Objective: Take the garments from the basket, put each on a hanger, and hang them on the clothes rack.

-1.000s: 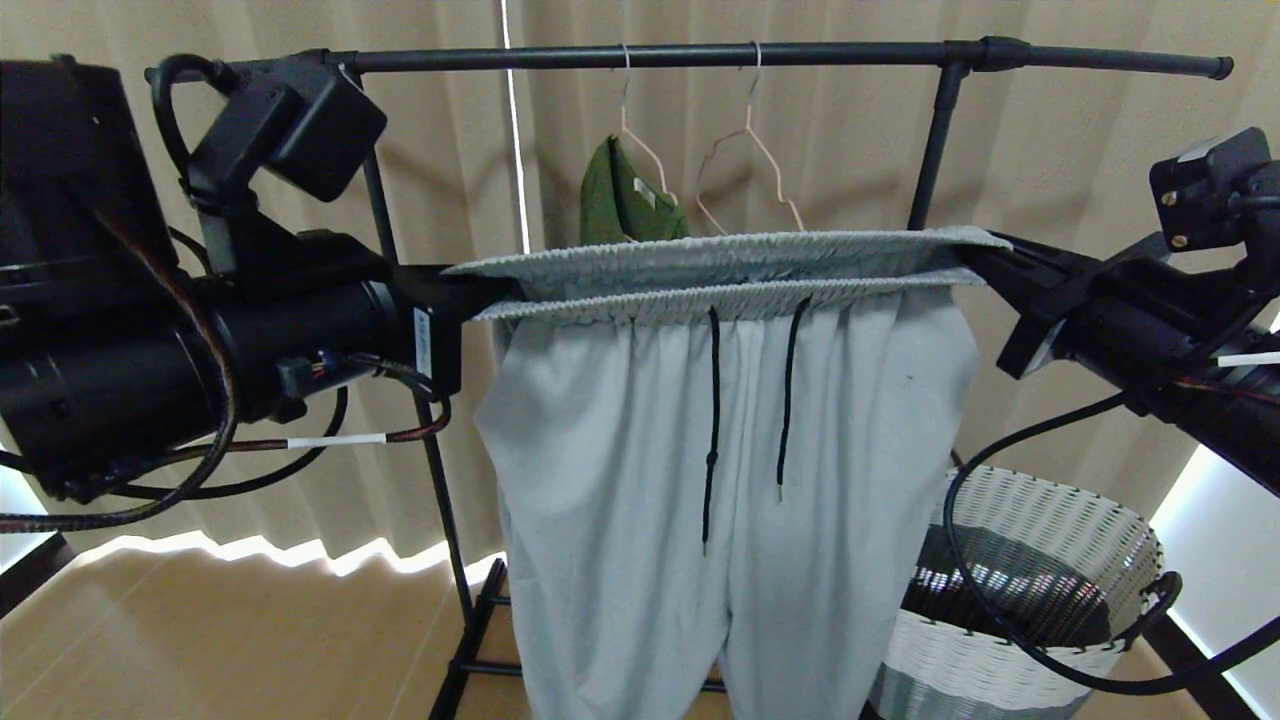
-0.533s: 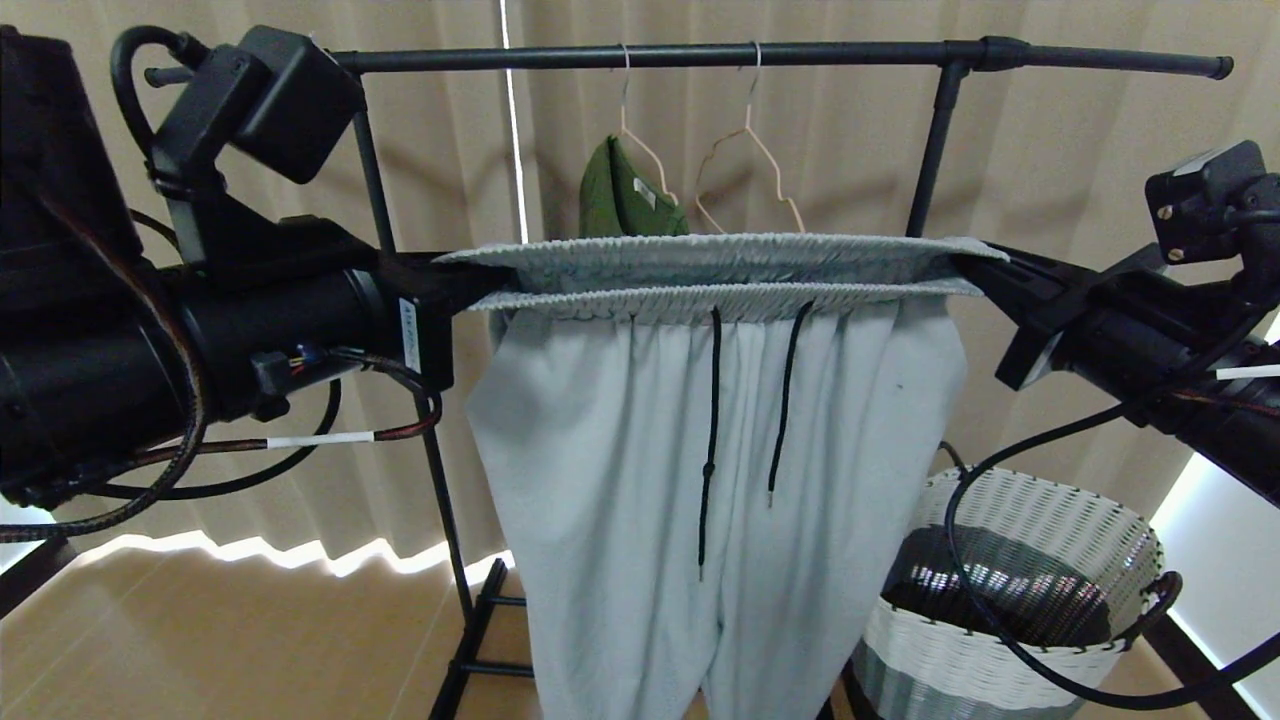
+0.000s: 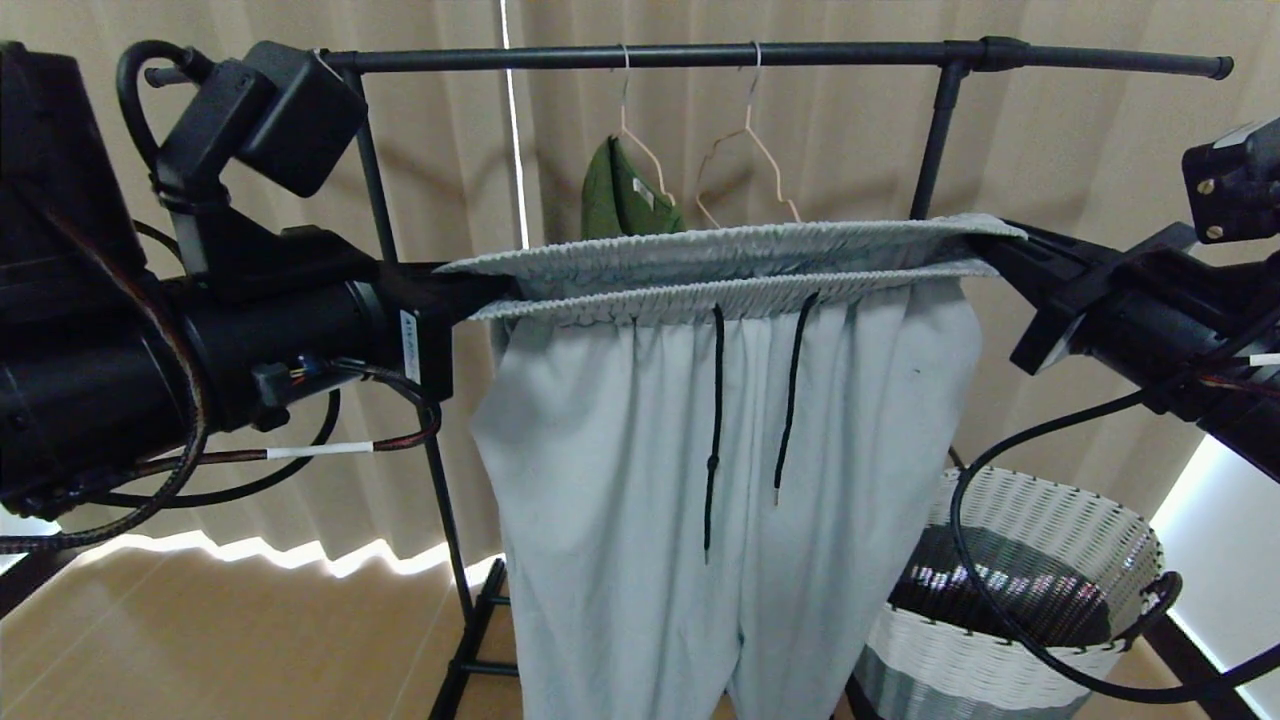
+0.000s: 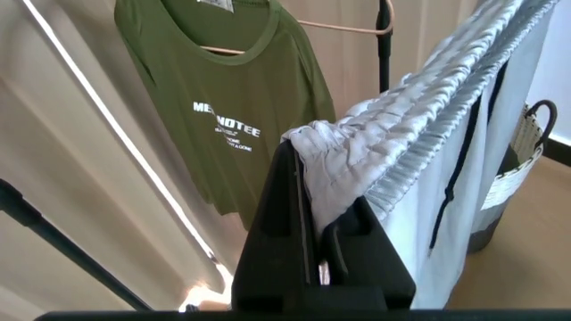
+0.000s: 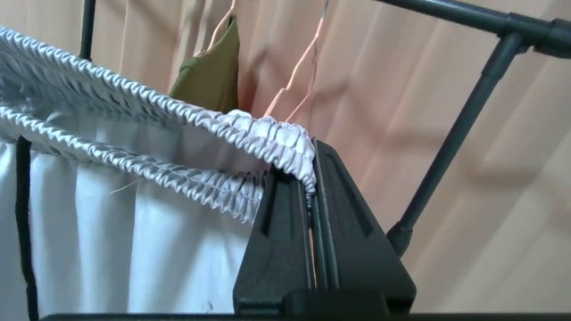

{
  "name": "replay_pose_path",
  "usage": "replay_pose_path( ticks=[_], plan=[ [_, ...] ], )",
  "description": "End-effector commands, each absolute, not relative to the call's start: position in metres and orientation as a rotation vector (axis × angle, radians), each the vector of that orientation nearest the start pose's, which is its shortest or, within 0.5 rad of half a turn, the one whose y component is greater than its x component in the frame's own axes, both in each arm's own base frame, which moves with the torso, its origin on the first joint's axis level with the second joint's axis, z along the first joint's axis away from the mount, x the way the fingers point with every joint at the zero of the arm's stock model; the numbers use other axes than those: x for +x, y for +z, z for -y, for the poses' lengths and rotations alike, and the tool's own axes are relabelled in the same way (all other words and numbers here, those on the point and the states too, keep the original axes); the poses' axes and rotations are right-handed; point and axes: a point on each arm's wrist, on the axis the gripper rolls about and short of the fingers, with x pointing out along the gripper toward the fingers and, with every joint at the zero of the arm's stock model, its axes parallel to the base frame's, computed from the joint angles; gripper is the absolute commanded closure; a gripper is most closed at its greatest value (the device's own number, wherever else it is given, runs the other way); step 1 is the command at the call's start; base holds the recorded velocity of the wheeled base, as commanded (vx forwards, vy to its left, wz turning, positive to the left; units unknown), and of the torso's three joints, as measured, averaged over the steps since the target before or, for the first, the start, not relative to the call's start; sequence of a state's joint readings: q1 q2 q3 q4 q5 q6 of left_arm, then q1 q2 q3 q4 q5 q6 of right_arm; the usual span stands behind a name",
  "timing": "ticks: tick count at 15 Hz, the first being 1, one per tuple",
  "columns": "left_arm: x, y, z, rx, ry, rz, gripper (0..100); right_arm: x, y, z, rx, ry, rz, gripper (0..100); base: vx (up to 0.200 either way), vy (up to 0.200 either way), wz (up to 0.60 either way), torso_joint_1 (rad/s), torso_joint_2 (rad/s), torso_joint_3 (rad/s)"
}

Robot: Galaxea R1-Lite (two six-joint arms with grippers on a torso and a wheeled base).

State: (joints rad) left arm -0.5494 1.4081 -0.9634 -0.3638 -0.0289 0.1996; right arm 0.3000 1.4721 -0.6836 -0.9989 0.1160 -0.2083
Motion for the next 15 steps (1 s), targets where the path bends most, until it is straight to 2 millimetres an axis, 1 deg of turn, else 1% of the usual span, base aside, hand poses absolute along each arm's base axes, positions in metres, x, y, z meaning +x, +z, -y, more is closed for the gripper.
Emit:
replay_pose_path(
  ticks=[1, 3, 4, 5, 6, 7, 10, 14, 15],
  plan=[
    [0.207, 0.286, 0.126, 0.209, -0.579, -0.001, 100, 0.234, 0.25, -0.075, -0.185, 0.392, 0.256, 100, 0.0, 0.0, 0.0, 0.0, 0.0, 0.0],
    [0.205, 0.285, 0.125, 0.211, -0.58, -0.006, 100, 0.235, 0.249, -0.075, -0.186, 0.392, 0.252, 100, 0.0, 0.0, 0.0, 0.0, 0.0, 0.0],
    [0.205, 0.282, 0.126, 0.213, -0.58, -0.015, 100, 0.235, 0.248, -0.077, -0.183, 0.399, 0.251, 100, 0.0, 0.0, 0.0, 0.0, 0.0, 0.0],
    [0.205, 0.283, 0.126, 0.212, -0.58, -0.01, 100, 0.234, 0.248, -0.08, -0.182, 0.411, 0.252, 100, 0.0, 0.0, 0.0, 0.0, 0.0, 0.0],
    [0.204, 0.294, 0.124, 0.198, -0.571, 0.035, 100, 0.232, 0.248, -0.08, -0.18, 0.412, 0.255, 100, 0.0, 0.0, 0.0, 0.0, 0.0, 0.0],
    [0.202, 0.3, 0.121, 0.189, -0.564, 0.058, 100, 0.231, 0.25, -0.079, -0.18, 0.41, 0.262, 100, 0.0, 0.0, 0.0, 0.0, 0.0, 0.0],
    [0.199, 0.292, 0.119, 0.196, -0.566, 0.036, 100, 0.23, 0.251, -0.079, -0.178, 0.411, 0.268, 100, 0.0, 0.0, 0.0, 0.0, 0.0, 0.0],
    [0.198, 0.296, 0.118, 0.194, -0.563, 0.051, 100, 0.229, 0.251, -0.079, -0.177, 0.411, 0.267, 100, 0.0, 0.0, 0.0, 0.0, 0.0, 0.0],
    [0.197, 0.297, 0.118, 0.193, -0.563, 0.054, 100, 0.227, 0.249, -0.078, -0.168, 0.414, 0.26, 0, 0.0, 0.0, 0.0, 0.0, 0.0, 0.0]
  ],
)
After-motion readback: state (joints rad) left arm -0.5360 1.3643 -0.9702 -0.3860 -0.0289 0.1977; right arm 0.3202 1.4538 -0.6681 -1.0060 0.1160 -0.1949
